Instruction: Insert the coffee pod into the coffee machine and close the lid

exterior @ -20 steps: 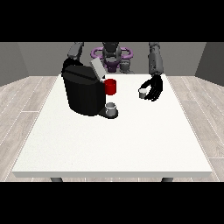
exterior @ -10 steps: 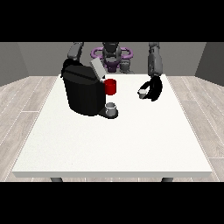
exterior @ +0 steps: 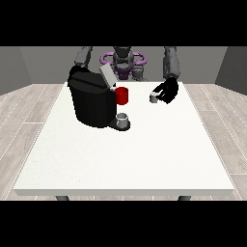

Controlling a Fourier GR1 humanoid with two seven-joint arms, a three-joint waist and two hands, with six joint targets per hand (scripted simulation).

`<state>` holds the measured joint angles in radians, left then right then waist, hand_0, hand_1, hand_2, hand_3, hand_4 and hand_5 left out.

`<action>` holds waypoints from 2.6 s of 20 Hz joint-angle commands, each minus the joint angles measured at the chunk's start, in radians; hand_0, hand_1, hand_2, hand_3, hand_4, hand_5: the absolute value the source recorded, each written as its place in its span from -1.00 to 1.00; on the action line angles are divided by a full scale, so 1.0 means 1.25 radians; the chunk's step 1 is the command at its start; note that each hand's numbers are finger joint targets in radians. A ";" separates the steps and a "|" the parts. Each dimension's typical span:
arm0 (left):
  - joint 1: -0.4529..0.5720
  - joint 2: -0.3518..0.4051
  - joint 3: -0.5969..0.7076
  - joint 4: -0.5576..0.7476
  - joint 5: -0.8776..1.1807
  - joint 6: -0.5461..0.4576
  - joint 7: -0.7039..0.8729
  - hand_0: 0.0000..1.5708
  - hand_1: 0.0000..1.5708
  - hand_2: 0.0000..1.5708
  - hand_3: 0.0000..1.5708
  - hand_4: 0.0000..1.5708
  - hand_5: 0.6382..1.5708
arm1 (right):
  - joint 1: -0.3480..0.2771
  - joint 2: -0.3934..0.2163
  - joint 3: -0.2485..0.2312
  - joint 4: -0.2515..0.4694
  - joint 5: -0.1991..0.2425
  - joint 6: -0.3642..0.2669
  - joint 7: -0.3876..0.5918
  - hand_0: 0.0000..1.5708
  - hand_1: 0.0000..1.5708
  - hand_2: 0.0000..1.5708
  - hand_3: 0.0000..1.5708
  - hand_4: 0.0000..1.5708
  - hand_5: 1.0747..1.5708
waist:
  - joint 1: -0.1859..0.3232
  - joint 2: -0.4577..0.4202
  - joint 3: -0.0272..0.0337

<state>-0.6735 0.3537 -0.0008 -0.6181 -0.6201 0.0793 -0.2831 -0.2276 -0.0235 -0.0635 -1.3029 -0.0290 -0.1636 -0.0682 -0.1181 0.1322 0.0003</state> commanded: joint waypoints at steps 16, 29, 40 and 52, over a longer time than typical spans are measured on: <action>-0.194 0.076 0.067 -0.050 0.026 -0.169 0.032 0.62 0.62 0.71 0.65 -0.30 1.00 | -0.027 -0.027 0.000 -0.003 -0.034 0.054 -0.025 -1.00 -1.00 -1.00 -1.00 -0.36 1.00 | -0.067 0.003 -0.0002; -0.360 0.125 0.116 -0.023 0.022 -0.182 0.112 0.60 0.60 0.68 0.60 -0.38 1.00 | -0.058 -0.005 0.057 -0.061 0.019 0.020 0.019 -1.00 -1.00 -1.00 -1.00 -0.30 1.00 | -0.154 0.075 -0.0002; -0.396 0.095 0.104 -0.026 0.008 -0.192 0.124 0.66 0.66 0.69 0.58 -0.38 1.00 | -0.085 -0.003 0.018 -0.037 0.011 -0.007 -0.011 -1.00 -1.00 -1.00 -1.00 -0.39 1.00 | -0.127 0.099 0.0000; -0.360 0.031 0.079 -0.014 -0.025 -0.138 0.121 0.51 0.51 0.59 0.50 -0.36 1.00 | -0.085 -0.033 -0.004 -0.067 -0.027 0.029 0.037 -1.00 -1.00 -1.00 -1.00 -0.35 1.00 | -0.144 0.089 -0.0001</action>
<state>-1.1492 0.4421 0.1177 -0.6302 -0.6341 -0.1328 -0.1267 -0.3178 -0.0402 -0.0452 -1.3861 -0.0397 -0.1465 -0.0504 -0.3032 0.2468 0.0002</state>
